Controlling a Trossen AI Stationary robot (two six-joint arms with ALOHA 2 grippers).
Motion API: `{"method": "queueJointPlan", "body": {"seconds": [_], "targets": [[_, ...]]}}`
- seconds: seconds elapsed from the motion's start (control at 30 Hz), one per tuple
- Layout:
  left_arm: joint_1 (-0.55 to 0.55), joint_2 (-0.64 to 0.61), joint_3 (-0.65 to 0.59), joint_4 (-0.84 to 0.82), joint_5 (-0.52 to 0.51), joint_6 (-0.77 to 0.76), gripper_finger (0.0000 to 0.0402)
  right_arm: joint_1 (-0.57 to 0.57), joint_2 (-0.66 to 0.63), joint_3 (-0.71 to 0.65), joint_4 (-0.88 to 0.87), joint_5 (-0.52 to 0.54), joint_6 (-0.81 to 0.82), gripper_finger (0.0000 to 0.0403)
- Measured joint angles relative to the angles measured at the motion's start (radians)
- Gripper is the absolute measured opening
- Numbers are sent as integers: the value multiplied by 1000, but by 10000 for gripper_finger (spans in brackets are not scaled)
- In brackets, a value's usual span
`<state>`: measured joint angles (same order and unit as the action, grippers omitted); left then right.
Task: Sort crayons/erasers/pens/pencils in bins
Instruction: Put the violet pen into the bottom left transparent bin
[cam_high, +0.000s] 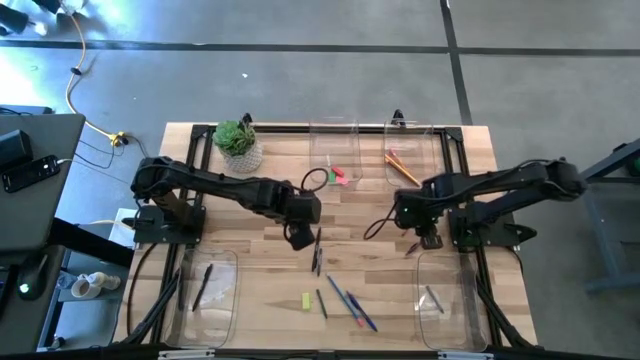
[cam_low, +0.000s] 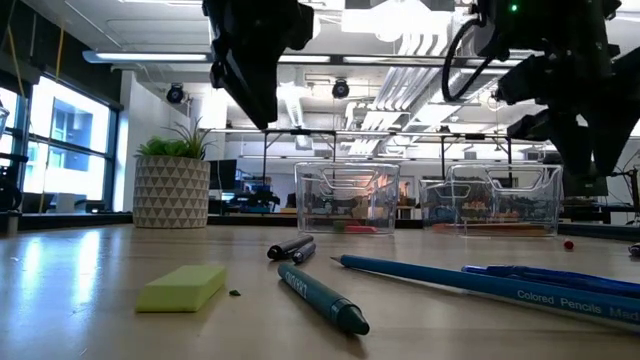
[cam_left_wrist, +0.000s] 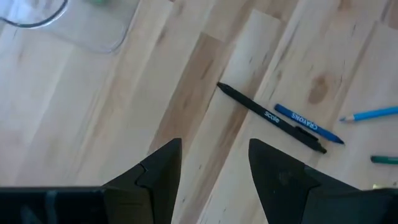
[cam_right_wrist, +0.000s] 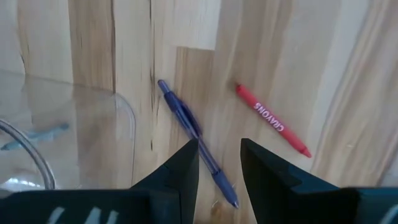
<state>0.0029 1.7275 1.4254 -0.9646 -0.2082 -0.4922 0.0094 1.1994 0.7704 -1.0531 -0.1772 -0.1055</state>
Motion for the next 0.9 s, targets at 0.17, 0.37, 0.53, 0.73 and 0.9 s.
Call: {"method": "queueJointPlan", "body": {"seconds": [0.17,0.37,0.53,0.73,0.9], "targets": [[-1,-1,0,-1,52,37,174,20,57,0,0,-13,-4,110],[-8,-35,-1,-26,84,43,174,55,113,0,5,-33,-13,110],[-18,-108,0,-31,84,35,174,114,143,0,74,-40,-32,110],[-18,-210,0,-34,44,33,174,163,161,0,124,-37,-26,110],[-17,-255,0,-44,-33,32,174,170,181,7,135,-35,-20,110]]}}
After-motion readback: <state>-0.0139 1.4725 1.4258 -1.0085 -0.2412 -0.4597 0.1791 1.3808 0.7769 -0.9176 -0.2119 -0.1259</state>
